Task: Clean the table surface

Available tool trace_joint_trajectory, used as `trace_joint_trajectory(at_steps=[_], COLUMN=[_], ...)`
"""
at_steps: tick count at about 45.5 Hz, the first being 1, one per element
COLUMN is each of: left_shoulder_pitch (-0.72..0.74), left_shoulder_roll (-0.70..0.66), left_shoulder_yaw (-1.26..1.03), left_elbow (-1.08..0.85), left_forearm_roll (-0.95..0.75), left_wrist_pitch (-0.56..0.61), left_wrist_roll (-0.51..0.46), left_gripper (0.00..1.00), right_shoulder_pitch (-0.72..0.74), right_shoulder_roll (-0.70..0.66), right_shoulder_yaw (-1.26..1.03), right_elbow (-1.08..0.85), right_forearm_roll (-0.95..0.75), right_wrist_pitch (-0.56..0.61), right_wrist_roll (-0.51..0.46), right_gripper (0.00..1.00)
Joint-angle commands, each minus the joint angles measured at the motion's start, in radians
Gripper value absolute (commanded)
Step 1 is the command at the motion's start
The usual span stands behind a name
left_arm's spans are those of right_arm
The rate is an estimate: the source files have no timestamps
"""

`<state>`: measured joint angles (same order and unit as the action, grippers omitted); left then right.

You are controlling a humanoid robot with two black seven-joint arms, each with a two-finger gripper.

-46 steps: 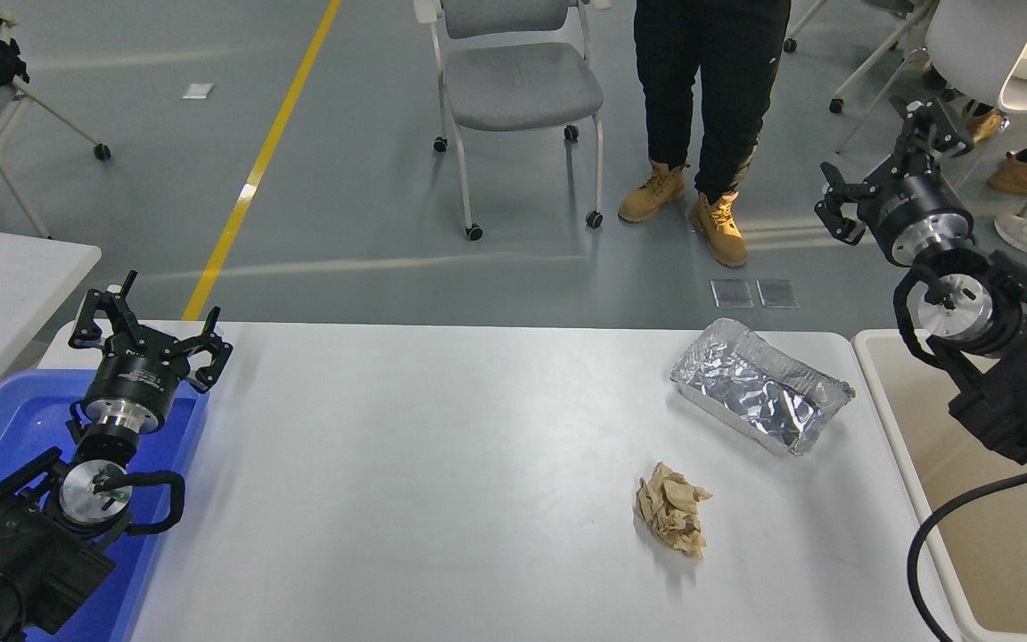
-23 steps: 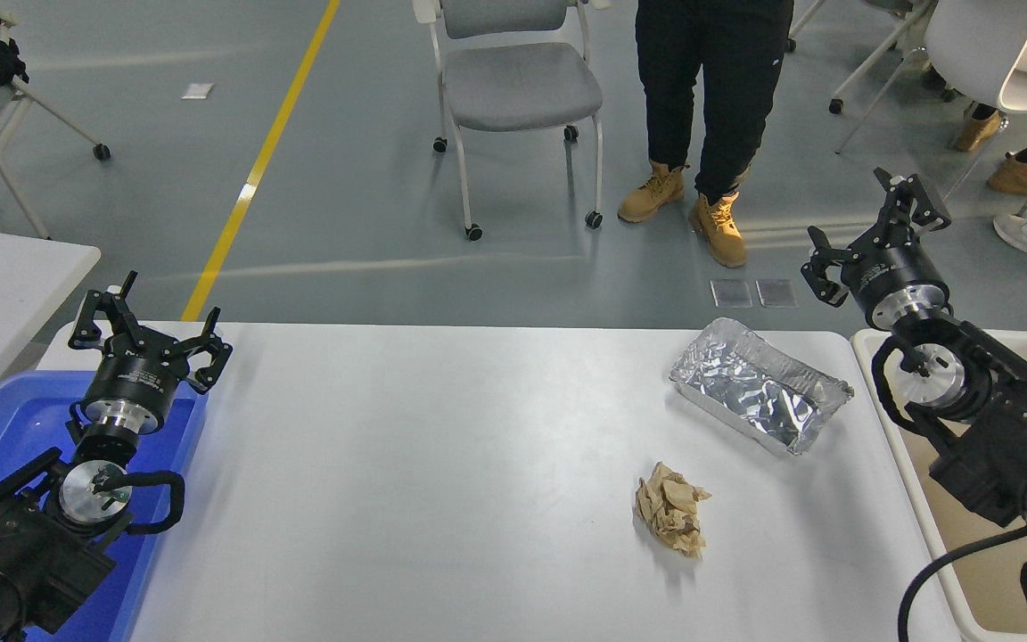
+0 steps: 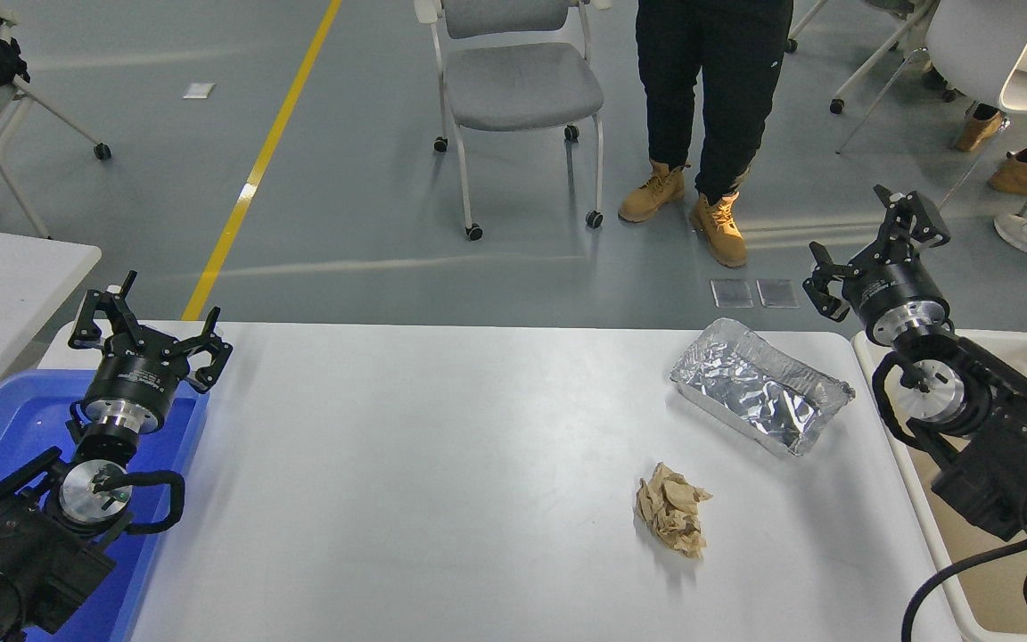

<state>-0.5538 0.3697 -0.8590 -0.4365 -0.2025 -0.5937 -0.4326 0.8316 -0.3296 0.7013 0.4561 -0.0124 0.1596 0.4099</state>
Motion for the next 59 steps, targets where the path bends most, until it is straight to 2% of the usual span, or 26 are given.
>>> trace_joint_trajectory(at_steps=[1,10,23,39,52,59], left_shoulder_pitch=[0.000,0.000,0.000,0.000,0.000,0.000], left_shoulder_roll=[0.000,0.000,0.000,0.000,0.000,0.000], left_shoulder_yaw=[0.000,0.000,0.000,0.000,0.000,0.000], left_elbow=[0.001,0.001,-0.001,0.001,-0.001,-0.001], left_forearm_roll=[0.000,0.000,0.000,0.000,0.000,0.000], left_wrist_pitch=[0.000,0.000,0.000,0.000,0.000,0.000], left_wrist_roll=[0.000,0.000,0.000,0.000,0.000,0.000], left_gripper=[1.00,1.00,1.00,1.00,1.00,1.00], right_shoulder_pitch=[0.044,0.135,0.230,0.348,0.368,0.374], right_shoulder_roll=[-0.089,-0.180,-0.203,-0.192,-0.174,-0.181], right_shoulder_yaw=[-0.097,-0.368,-0.681,-0.921,-1.105,-1.138], right_elbow=[-0.002,-0.005,0.000,-0.016,-0.019,-0.001], right_forearm_roll=[-0.037,-0.061,-0.095,-0.310,-0.524,-0.630], right_wrist_pitch=[0.001,0.000,0.003,0.001,0.005,0.092], right_wrist_roll=[0.000,0.000,0.000,-0.007,-0.007,-0.007], right_gripper=[0.98,0.98,0.98,0.98,0.98,0.98])
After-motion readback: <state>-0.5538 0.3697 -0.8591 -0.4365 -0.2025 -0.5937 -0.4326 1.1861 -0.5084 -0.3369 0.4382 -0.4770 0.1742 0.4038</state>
